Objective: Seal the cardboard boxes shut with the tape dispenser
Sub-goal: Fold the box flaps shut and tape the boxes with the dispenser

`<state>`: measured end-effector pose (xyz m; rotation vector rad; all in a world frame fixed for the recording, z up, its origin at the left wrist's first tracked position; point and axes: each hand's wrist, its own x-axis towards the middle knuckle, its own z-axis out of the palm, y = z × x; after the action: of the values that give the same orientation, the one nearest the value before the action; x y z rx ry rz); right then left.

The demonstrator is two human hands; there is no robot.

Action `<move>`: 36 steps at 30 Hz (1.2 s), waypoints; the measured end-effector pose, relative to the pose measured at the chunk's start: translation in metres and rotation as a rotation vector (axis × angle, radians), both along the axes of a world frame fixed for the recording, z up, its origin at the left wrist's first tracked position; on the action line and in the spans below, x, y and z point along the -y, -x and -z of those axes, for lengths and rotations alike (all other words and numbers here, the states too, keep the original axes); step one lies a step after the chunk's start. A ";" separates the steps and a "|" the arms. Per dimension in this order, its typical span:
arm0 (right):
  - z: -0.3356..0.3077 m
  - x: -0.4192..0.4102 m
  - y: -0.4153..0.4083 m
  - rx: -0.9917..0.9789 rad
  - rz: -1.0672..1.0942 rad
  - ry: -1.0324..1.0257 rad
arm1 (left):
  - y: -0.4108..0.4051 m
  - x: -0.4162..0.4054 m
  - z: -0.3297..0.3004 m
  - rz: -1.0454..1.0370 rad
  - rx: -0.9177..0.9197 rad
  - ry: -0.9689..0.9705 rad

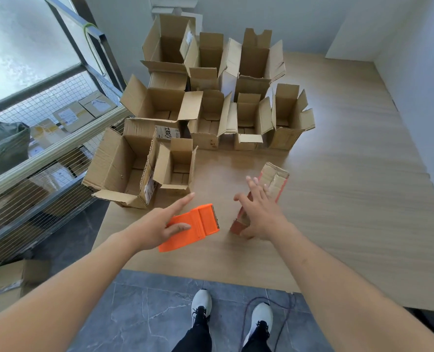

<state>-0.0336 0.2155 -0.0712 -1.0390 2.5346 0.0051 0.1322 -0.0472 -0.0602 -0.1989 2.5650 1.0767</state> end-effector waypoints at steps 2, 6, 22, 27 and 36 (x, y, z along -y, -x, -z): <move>-0.002 -0.014 0.003 -0.068 0.052 -0.014 | 0.001 -0.002 0.001 -0.011 -0.003 -0.067; -0.002 -0.040 0.000 -0.069 0.160 0.032 | 0.007 -0.010 0.001 0.008 -0.037 -0.109; -0.027 -0.032 0.017 0.247 0.283 0.765 | 0.046 -0.042 -0.023 0.177 -0.390 0.105; -0.045 -0.018 0.012 0.479 0.400 0.867 | 0.050 -0.052 -0.029 0.195 -0.484 0.092; -0.054 -0.014 0.009 0.783 0.479 0.937 | 0.054 -0.059 -0.034 0.225 -0.523 0.106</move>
<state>-0.0428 0.2290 -0.0173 -0.4721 1.9110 -1.5018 0.0777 0.0117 -0.0266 0.3897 3.0065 1.0086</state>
